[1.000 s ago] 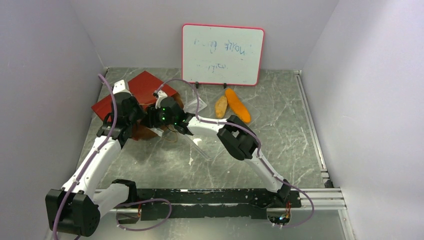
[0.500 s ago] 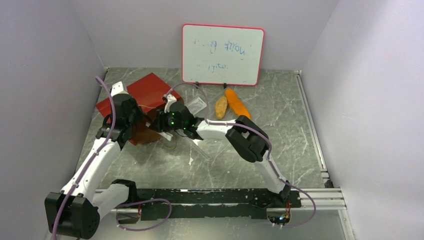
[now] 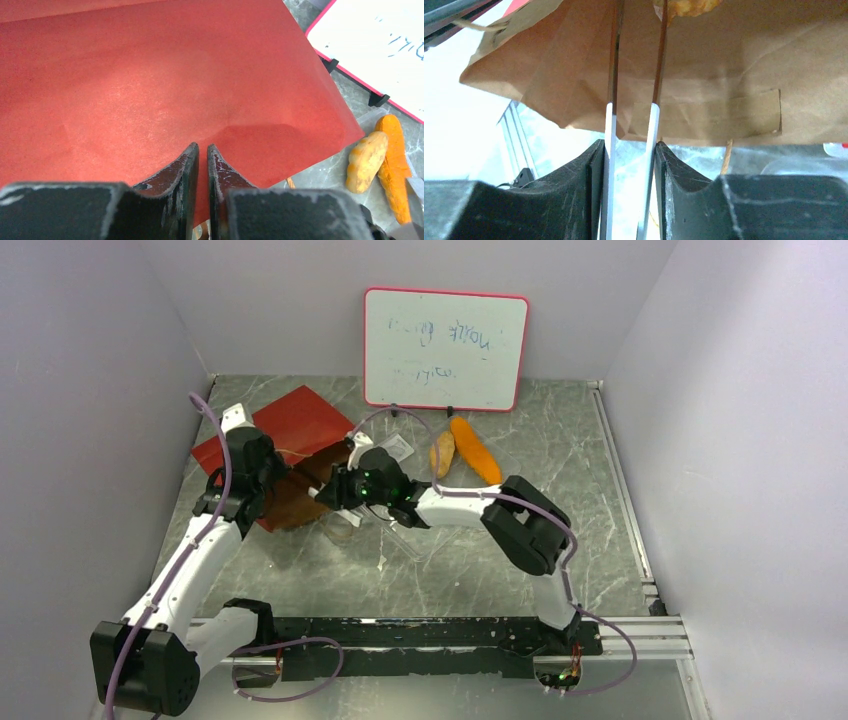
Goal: Take the fake bread out of the paper bag
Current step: Take out the fake bread from the paper bag.
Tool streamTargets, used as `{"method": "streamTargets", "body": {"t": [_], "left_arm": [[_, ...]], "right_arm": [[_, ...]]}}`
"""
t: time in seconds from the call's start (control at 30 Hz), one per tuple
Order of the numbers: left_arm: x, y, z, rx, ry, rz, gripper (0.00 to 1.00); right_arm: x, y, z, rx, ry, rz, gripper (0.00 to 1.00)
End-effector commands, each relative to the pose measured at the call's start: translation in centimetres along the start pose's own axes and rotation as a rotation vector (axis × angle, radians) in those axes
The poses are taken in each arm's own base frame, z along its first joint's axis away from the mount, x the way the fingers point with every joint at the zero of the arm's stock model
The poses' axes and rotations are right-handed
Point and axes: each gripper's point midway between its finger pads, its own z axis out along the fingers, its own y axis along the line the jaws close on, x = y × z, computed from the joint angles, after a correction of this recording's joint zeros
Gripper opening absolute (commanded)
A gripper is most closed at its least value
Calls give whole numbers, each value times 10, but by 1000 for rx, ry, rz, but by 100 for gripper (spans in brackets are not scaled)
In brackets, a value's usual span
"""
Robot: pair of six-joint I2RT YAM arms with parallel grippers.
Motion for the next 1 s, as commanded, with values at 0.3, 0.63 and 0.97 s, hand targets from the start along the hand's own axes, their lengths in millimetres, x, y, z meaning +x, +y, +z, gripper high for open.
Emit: {"method": "streamTargets", "body": {"t": [0.3,0.63,0.97], "left_arm": [[-25,-16,3,32,-75,-57,9],[-41,-29,3,70,-105,-83,9],[-39,-30,4,76,-100,-80,10]], "right_arm": [[-1,32,-58,-37,-67,-32,0],[26,32,-90,12,-46,-27,0],[9,30,-152,114,-129,-15,0]]}}
